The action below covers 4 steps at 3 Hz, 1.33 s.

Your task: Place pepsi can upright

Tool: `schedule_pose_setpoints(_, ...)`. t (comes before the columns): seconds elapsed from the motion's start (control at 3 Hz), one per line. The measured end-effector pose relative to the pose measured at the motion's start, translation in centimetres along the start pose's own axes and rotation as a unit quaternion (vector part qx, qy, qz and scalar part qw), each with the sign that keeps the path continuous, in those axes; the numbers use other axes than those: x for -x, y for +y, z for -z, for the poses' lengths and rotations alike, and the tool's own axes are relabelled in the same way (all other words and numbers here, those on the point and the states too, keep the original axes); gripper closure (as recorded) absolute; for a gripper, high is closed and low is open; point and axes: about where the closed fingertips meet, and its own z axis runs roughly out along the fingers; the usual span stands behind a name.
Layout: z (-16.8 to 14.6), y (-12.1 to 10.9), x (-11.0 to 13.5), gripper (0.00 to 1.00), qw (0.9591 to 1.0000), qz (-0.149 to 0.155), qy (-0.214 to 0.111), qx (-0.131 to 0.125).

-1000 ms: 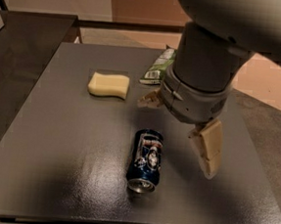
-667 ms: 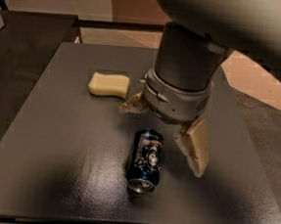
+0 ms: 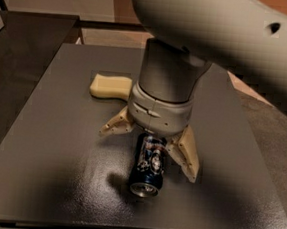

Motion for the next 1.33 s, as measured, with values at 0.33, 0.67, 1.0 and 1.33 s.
schedule_pose_setpoints(0.33,-0.8,0.0,0.3,0.00,0.9984,0.056,0.000,0.004)
schedule_pose_setpoints(0.67,-1.3,-0.1,-0.1,0.00,0.9954,0.095,0.008,0.007)
schedule_pose_setpoints(1.0,-1.9,0.0,-0.7,0.00,0.9929,0.117,0.019,0.009)
schedule_pose_setpoints(1.33,-2.6,0.5,-1.7,0.00,0.9918,0.124,0.028,0.013)
